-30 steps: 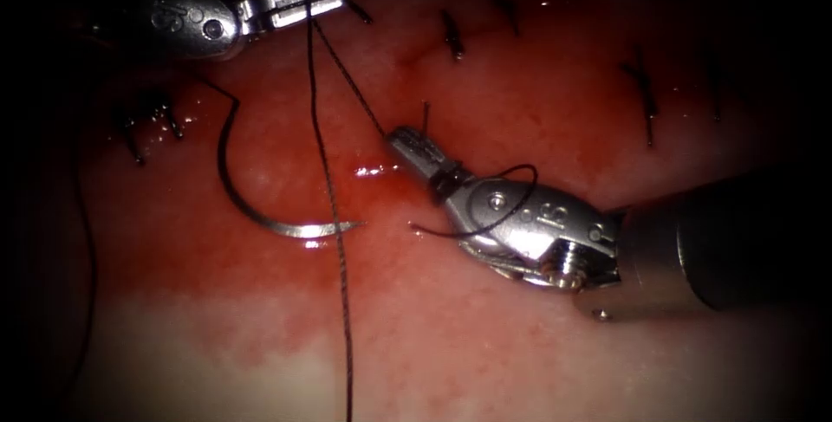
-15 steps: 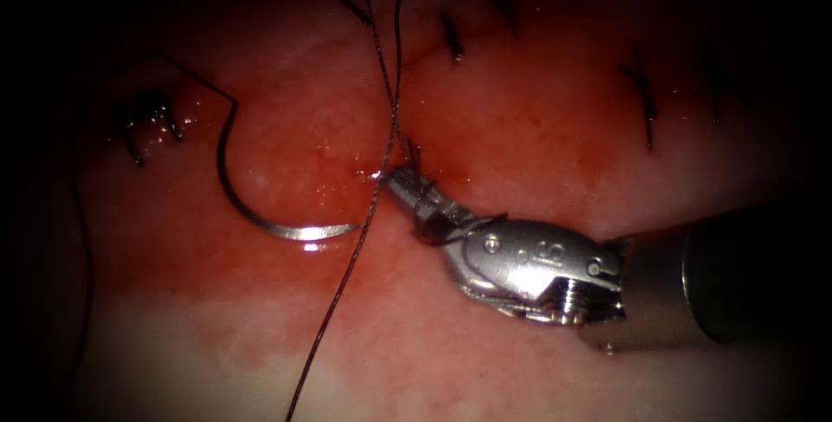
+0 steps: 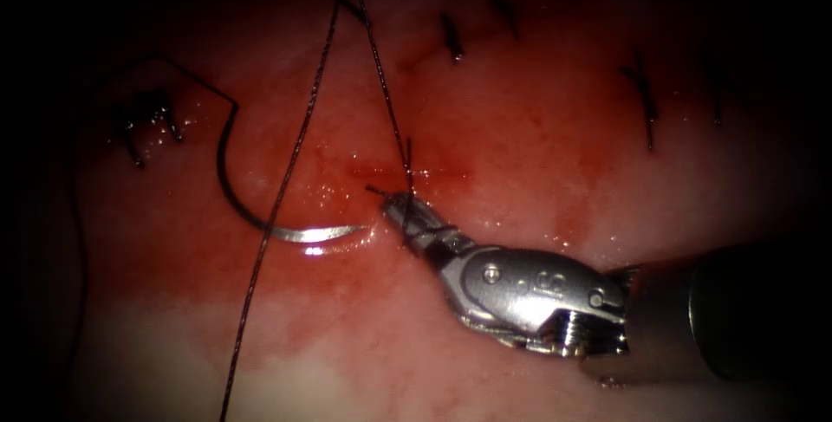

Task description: Wound Closure

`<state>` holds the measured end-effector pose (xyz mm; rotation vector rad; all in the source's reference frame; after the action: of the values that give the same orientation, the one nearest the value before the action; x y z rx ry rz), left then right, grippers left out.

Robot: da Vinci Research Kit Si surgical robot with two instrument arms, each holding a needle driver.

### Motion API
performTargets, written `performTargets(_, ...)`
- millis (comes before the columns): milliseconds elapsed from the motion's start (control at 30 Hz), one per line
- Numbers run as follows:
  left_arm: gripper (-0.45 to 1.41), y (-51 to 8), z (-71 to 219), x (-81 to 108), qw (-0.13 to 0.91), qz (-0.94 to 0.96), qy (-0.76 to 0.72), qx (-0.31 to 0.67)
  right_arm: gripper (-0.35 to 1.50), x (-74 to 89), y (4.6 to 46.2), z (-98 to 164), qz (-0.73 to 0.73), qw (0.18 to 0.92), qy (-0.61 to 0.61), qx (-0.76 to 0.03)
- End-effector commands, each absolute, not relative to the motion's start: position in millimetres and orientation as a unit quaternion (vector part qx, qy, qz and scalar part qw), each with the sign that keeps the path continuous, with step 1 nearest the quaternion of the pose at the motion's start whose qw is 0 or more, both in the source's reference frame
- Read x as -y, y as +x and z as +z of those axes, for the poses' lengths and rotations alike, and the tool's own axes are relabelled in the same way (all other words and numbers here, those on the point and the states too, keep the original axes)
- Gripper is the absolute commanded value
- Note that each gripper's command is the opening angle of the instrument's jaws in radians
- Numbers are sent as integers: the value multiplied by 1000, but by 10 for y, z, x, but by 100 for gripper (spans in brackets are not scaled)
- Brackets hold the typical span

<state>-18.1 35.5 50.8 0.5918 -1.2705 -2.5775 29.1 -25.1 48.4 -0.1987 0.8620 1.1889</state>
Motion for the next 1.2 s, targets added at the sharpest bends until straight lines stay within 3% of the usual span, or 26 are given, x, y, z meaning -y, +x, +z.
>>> performTargets(33,-45,-185,513,-359,109,-874,193,431,-35,264,295,493,546,741,-93,-379)
performTargets(433,-45,-177,528,-399,131,-868,160,452,-35,283,285,497,564,743,-83,-349)
performTargets(1200,-45,-187,521,-437,139,-870,124,457,-35,287,295,458,519,729,-45,-444)
